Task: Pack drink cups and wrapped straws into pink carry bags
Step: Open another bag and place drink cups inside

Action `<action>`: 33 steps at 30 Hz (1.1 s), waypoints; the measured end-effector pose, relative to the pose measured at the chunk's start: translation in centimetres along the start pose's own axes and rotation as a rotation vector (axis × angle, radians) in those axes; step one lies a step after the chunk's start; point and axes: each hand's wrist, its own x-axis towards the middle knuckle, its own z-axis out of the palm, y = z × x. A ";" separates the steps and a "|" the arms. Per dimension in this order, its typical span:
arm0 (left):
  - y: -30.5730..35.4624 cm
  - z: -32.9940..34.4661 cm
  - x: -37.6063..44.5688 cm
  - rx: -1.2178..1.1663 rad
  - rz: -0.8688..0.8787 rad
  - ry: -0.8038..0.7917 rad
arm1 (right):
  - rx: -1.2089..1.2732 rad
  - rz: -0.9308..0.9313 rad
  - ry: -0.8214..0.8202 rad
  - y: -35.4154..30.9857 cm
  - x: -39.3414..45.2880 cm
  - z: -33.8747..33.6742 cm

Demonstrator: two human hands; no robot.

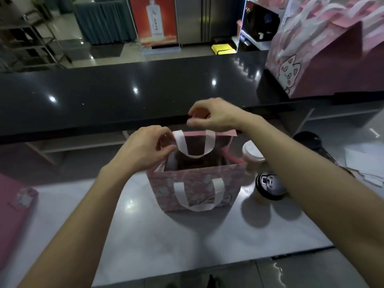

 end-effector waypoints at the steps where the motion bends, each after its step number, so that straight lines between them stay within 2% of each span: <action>1: 0.3 0.2 0.1 0.013 -0.010 0.004 | 0.105 0.000 0.116 1.1 -0.4 -0.4; 4: 1.0 0.6 0.5 0.039 -0.011 0.004 | 0.333 0.099 0.452 5.2 -2.8 -0.9; 6: 1.4 0.8 0.6 0.058 -0.006 0.010 | 0.274 0.218 0.509 8.1 -4.7 -0.2; 8: 1.7 0.9 0.6 0.073 -0.006 0.032 | 0.096 0.338 0.361 11.1 -6.2 1.0; 11: 2.1 1.3 0.3 0.069 0.009 0.066 | -0.238 0.462 -0.083 14.4 -7.4 3.5; 12: 2.1 1.5 0.2 0.063 0.014 0.076 | -0.285 0.489 -0.157 15.1 -7.5 4.5; 14: 2.0 1.7 0.1 0.079 0.026 0.113 | -0.352 0.492 -0.189 15.9 -7.2 5.7; 19: 0.5 1.6 -0.7 0.229 0.071 0.183 | -0.304 0.458 -0.052 14.3 -7.1 4.5; 23: 0.1 0.1 -1.2 0.210 0.066 0.062 | -0.171 0.390 0.314 11.1 -8.2 0.0; 27: 0.2 -0.7 -1.0 -0.042 -0.129 -0.168 | 0.047 0.234 0.661 6.6 -9.3 -3.7; 29: -0.2 -0.8 -0.6 -0.062 -0.149 -0.223 | 0.137 0.159 0.684 4.2 -9.6 -4.3; 33: -0.9 -0.7 0.0 -0.068 -0.143 -0.302 | 0.163 0.038 0.577 0.8 -9.7 -3.7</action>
